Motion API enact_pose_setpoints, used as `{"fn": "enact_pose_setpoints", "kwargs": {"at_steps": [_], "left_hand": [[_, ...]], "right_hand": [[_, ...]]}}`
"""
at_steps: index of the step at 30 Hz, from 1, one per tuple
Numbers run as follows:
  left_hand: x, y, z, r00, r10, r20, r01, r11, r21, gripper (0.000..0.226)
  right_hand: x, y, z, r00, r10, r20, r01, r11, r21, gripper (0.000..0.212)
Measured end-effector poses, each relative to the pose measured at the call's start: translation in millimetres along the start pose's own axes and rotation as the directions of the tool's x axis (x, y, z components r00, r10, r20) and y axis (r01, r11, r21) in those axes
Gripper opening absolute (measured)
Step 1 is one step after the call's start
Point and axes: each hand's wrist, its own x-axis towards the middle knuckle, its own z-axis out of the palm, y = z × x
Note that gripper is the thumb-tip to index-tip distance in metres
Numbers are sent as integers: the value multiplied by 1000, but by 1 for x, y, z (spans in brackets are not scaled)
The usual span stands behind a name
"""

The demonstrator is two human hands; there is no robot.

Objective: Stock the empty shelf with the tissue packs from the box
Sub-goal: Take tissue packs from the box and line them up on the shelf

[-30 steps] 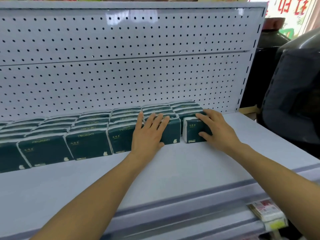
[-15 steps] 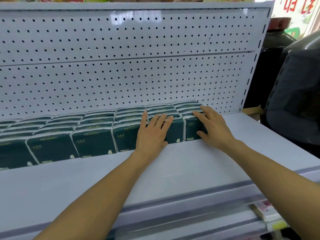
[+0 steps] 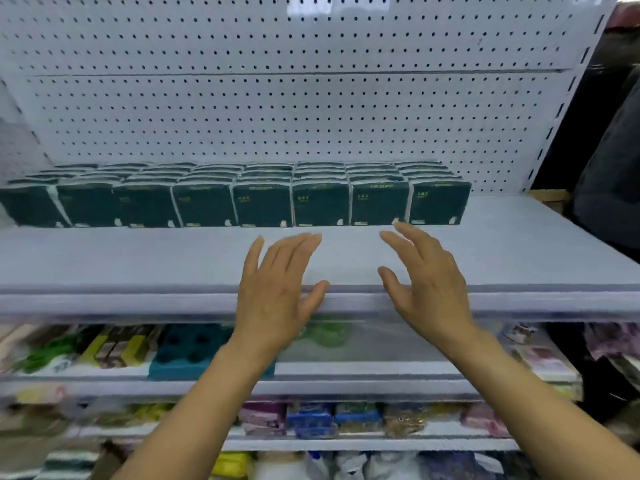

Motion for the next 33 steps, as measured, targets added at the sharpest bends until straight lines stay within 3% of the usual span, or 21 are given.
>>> {"fn": "enact_pose_setpoints", "kwargs": {"at_steps": [3,7,13,19,22,27,33], "left_hand": [[-61,-12,-31,992,-123,18,123,992,2,57],[-131,-38,-71,959,-256,121,234,957,172,60],[-225,-111,-120,805,-508,308,353,825,441,64],[-322,-189,-172,659,-658,363,455,734,505,60],[-377,-232,-200,568,-708,420,503,702,504,59],[-461,-299,-221,381,-752,538,559,651,514,64],[-538,-352,-203,147,-673,724,599,644,477,64]], "right_hand": [[-25,-46,10,994,-92,59,86,993,86,45],[-46,-116,34,955,-256,149,217,947,238,43],[-67,-216,98,823,-427,374,322,894,312,49],[-87,-327,159,715,-477,511,318,873,370,47],[-107,-383,196,650,-468,598,265,878,399,47],[-148,-463,257,464,-451,762,217,892,397,48],[-190,-510,323,268,-370,890,180,926,331,48]]}}
